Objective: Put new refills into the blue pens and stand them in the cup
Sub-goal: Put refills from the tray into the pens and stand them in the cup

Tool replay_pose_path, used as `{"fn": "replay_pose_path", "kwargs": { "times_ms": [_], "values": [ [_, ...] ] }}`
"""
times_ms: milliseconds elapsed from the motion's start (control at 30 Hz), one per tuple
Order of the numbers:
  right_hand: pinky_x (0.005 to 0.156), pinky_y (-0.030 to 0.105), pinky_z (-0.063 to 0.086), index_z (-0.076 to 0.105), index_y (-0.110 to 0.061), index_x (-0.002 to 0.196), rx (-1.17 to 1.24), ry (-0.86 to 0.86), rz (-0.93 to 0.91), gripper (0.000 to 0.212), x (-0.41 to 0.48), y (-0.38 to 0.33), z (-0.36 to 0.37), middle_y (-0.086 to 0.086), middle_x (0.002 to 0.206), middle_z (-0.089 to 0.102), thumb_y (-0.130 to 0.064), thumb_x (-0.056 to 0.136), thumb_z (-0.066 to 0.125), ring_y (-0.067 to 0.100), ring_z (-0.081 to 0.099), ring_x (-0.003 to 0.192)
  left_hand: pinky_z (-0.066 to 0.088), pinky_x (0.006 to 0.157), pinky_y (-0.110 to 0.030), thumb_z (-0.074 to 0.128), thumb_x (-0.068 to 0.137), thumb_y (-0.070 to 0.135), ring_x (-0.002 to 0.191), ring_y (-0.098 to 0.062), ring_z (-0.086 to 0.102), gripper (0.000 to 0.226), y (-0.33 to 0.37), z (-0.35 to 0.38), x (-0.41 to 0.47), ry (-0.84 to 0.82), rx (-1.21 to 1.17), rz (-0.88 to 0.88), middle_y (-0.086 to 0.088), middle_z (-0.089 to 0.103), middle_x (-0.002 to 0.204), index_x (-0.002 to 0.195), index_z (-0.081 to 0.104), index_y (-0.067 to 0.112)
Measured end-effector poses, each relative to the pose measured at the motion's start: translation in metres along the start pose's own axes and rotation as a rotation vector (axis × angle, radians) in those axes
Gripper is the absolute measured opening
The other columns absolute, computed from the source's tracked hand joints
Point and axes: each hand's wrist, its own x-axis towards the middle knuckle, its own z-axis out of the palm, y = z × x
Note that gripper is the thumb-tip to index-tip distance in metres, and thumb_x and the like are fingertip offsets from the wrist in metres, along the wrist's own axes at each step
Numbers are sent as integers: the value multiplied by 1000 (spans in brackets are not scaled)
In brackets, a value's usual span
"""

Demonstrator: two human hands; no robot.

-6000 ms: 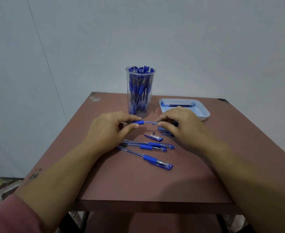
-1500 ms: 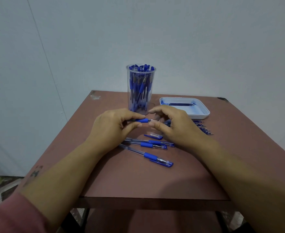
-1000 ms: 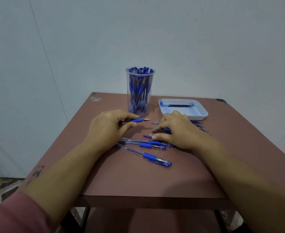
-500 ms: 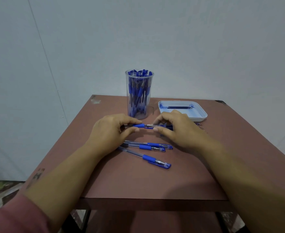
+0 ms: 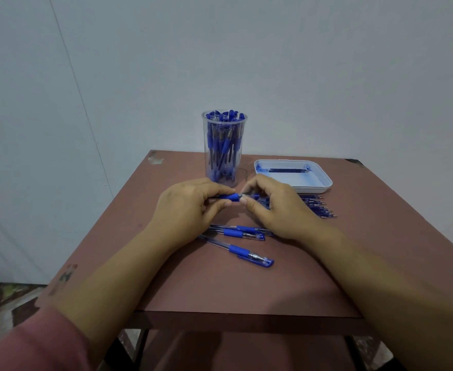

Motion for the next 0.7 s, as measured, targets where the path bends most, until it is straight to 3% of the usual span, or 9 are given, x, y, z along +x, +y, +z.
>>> {"fn": "replay_pose_path", "kwargs": {
  "times_ms": [133,233,300,400,533,700],
  "values": [
    [66,15,47,61,-22,97,191,119,82,4,1,2,-9,-6,83,63,-22,93,63,3,56,71,44,86,-33,40,87,68,106,-16,56,66,5,-4,-6,-191,183,-6,6,60,124,139,50,29],
    [66,23,49,63,-24,92,336,199,116,8,-1,3,-17,-6,78,57,-17,93,63,6,53,70,38,100,-34,25,80,80,124,-17,47,88,2,-14,-13,-317,219,-69,4,48,141,149,34,26],
    [66,19,49,61,-23,90,438,267,114,14,1,2,-21,-5,79,57,-10,93,62,2,54,72,33,106,-32,21,77,85,130,-15,41,95,1,-19,-18,-380,230,-83,5,42,146,151,28,26],
    [76,16,47,60,-20,93,462,377,87,12,7,-3,-29,-3,86,59,-8,94,61,1,57,80,33,107,-29,24,75,88,131,-12,42,98,3,-19,-30,-414,195,-82,7,41,148,150,31,25],
    [78,18,49,56,-15,106,417,545,14,14,27,-14,-45,-5,89,58,-11,93,61,1,58,81,40,103,-24,32,77,86,123,-3,47,85,3,-16,-41,-404,56,-116,17,48,138,141,45,32],
    [72,19,47,37,-18,109,485,769,-41,30,65,-29,-64,2,84,60,-10,92,60,6,58,73,37,102,-19,36,77,84,124,1,45,78,5,-15,-40,-402,31,-123,19,48,138,136,51,36]
  ]
}}
